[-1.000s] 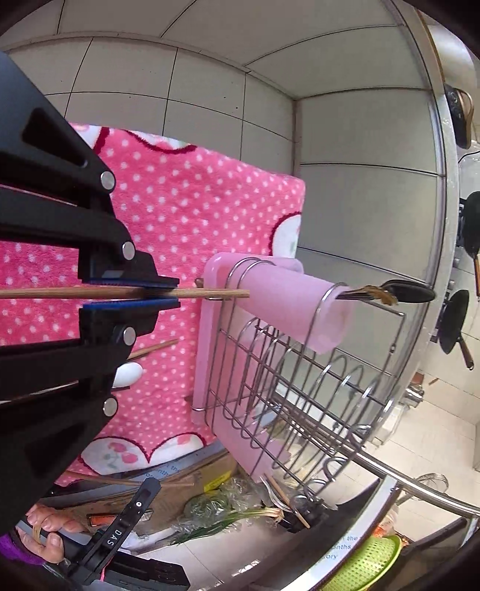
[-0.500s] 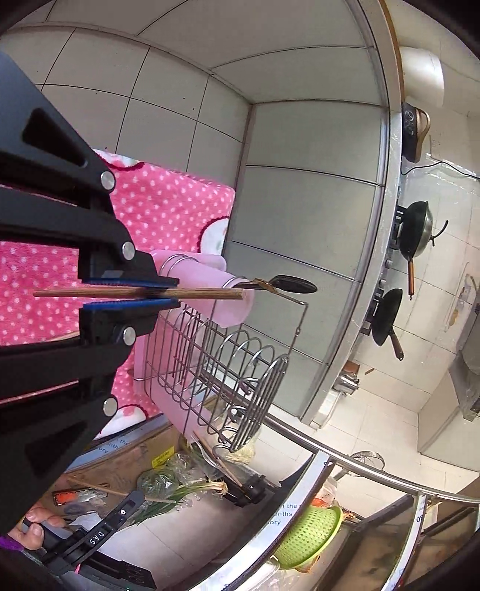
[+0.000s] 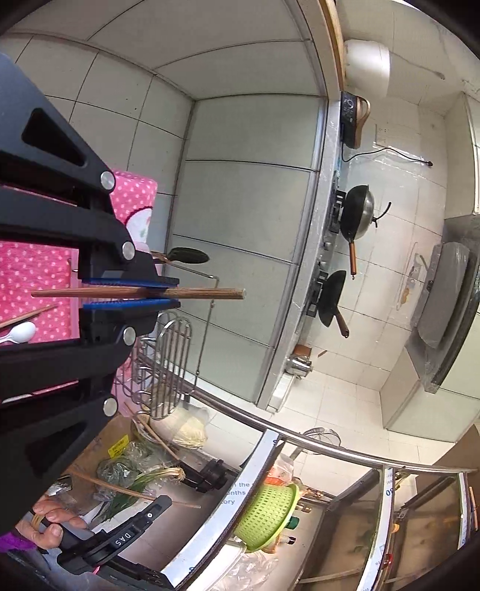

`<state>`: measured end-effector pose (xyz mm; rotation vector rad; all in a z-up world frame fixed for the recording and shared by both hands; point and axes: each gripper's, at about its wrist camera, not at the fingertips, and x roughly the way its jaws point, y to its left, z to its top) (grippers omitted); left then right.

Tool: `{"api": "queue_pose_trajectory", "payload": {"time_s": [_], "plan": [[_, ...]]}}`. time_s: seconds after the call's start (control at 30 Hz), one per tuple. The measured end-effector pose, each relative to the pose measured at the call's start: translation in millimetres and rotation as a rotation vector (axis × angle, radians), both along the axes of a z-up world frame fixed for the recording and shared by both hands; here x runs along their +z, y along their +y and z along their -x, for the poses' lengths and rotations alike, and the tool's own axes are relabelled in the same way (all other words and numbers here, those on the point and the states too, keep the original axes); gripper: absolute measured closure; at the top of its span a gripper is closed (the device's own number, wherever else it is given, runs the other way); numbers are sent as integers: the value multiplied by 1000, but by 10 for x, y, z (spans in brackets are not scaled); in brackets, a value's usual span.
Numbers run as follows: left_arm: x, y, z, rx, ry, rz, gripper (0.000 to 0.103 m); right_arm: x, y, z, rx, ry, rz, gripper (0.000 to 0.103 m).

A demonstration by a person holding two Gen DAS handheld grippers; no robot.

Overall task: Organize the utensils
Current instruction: 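Lift the chopsticks above the pink cup with the left tool while the right tool lifts its chopstick, then lower the chopstick into the pink cup with the left tool while the right tool inserts its chopstick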

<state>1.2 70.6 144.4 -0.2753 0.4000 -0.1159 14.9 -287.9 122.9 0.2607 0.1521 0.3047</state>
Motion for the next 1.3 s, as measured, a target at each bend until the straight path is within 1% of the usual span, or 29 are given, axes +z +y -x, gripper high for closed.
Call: {"api": "queue_pose_trajectory", "payload": {"time_s": [0.2,0.33,0.47,0.6,0.73,0.93,1.07,1.3], "plan": [[311,12,-171,22,-72,9,98,266,46,-228,-22,-122,-1,97],[448,8,-320,51,-109,-11,98,353,116,-404,-44,-204,10,97],[502,34,-475,68,-125,-5,98,365,200,-587,-84,-274,46,97],[459,35,-641,89,-125,-31,98,330,282,-768,-101,-298,80,97],[382,43,-810,94,-111,-37,98,200,335,-961,-113,-294,108,97],[204,7,-1013,85,-66,-53,98,-43,330,-1121,-111,-236,106,97],[40,-36,-1076,67,-21,-56,98,-186,316,-1099,-90,-184,96,97],[-290,-115,-1118,48,65,-65,98,-437,362,-931,-57,-85,126,97]]}}
